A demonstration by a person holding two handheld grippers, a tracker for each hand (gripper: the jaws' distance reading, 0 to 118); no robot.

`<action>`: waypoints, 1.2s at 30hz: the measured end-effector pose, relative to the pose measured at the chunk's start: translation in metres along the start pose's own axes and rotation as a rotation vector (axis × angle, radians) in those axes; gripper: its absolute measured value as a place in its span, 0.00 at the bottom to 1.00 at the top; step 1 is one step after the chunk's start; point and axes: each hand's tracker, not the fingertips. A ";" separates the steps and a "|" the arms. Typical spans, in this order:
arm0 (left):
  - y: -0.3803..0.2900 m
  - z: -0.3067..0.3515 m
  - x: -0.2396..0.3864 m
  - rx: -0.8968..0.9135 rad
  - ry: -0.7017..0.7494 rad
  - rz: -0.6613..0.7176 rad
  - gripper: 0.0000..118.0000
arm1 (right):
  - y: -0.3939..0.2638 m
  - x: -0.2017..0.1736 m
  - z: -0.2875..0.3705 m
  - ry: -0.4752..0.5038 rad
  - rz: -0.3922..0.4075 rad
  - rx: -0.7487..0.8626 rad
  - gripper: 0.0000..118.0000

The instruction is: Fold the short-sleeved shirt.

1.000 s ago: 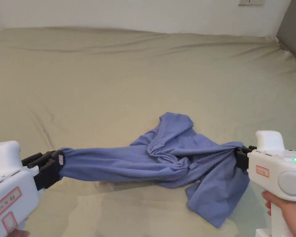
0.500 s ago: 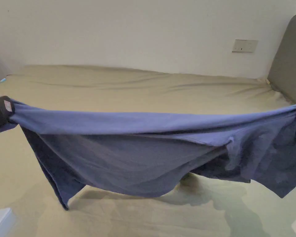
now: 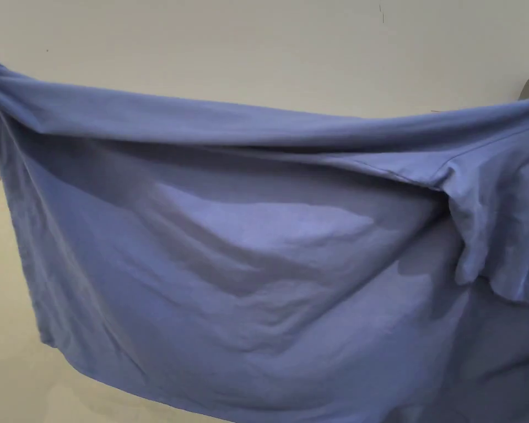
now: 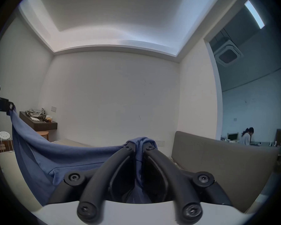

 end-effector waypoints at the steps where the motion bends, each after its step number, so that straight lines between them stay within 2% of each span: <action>1: 0.005 -0.006 -0.003 0.008 0.002 -0.005 0.07 | 0.006 0.001 -0.006 0.010 -0.003 0.000 0.09; 10: 0.043 -0.077 -0.005 0.034 0.040 -0.093 0.07 | 0.040 -0.003 -0.090 0.042 0.070 -0.039 0.09; 16: 0.036 -0.136 0.001 0.004 0.054 -0.154 0.07 | 0.038 -0.010 -0.155 0.001 0.120 -0.055 0.09; 20: 0.027 -0.183 0.005 -0.039 0.061 -0.149 0.07 | 0.034 -0.015 -0.205 -0.008 0.131 -0.075 0.09; 25: 0.018 -0.238 0.009 -0.061 0.078 -0.144 0.07 | 0.024 -0.025 -0.271 -0.045 0.187 -0.073 0.09; 36: -0.010 -0.349 0.003 -0.129 0.117 -0.143 0.07 | -0.009 -0.063 -0.367 -0.087 0.264 -0.114 0.09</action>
